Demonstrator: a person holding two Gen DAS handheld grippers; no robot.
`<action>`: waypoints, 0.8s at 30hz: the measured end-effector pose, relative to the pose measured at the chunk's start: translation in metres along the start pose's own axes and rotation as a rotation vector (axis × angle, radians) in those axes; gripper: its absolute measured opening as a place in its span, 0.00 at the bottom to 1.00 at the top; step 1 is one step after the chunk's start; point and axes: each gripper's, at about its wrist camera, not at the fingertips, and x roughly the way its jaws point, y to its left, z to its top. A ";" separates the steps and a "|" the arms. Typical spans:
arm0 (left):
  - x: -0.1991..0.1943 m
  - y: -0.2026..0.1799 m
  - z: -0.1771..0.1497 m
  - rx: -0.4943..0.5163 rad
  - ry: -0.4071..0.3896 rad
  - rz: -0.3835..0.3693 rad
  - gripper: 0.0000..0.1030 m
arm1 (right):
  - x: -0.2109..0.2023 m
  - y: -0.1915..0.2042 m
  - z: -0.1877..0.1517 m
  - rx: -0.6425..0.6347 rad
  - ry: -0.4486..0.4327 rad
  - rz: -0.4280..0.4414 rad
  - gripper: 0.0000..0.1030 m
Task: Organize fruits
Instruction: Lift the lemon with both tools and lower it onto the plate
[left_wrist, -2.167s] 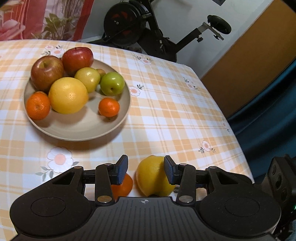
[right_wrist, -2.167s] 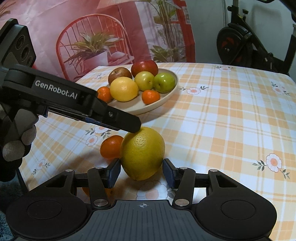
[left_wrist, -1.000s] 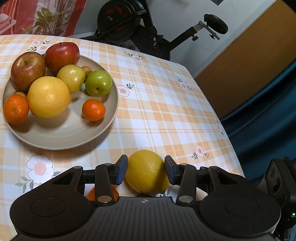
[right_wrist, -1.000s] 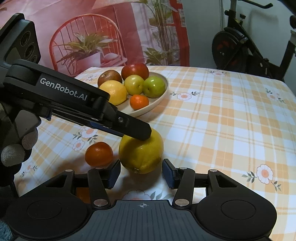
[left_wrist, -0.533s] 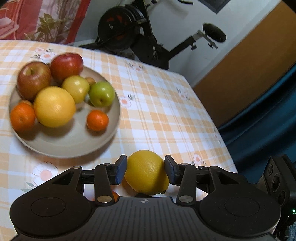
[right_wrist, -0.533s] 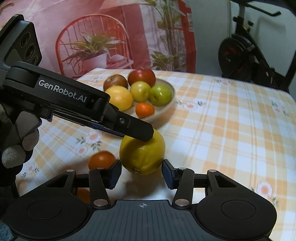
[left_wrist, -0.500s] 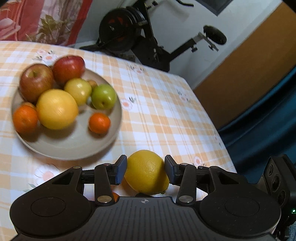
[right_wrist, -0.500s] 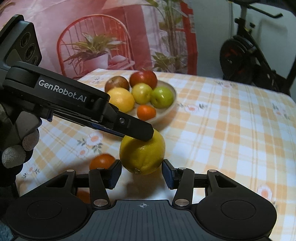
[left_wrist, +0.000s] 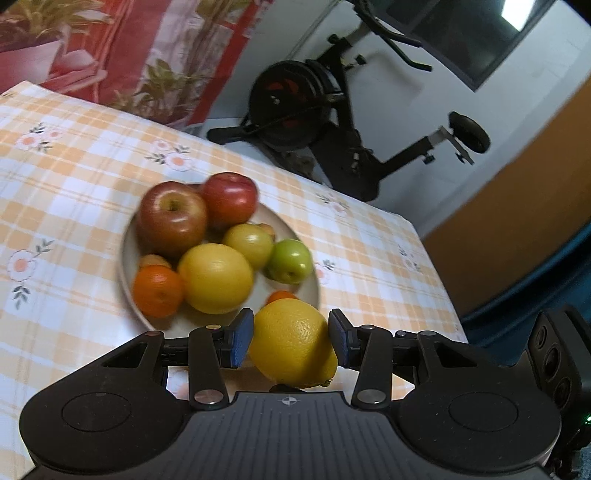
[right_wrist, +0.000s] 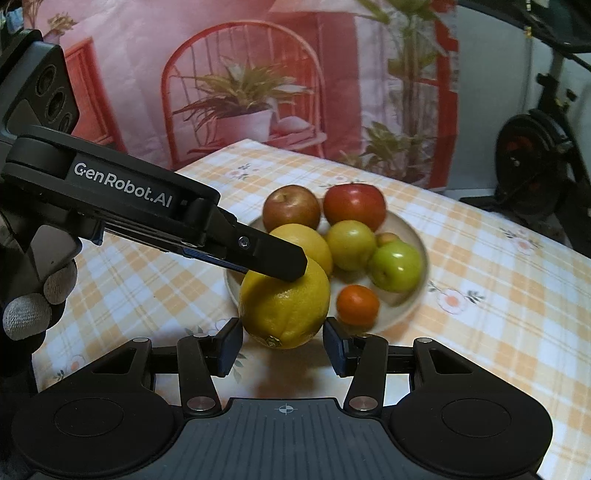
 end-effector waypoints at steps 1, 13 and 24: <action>0.000 0.002 0.000 -0.005 0.000 0.005 0.45 | 0.004 0.001 0.001 -0.005 0.006 0.004 0.43; 0.001 0.013 0.001 -0.039 -0.005 0.026 0.42 | 0.019 -0.003 0.007 -0.010 0.026 0.010 0.43; -0.015 0.019 -0.002 -0.038 -0.051 0.081 0.42 | 0.008 -0.016 -0.001 0.032 0.002 -0.063 0.44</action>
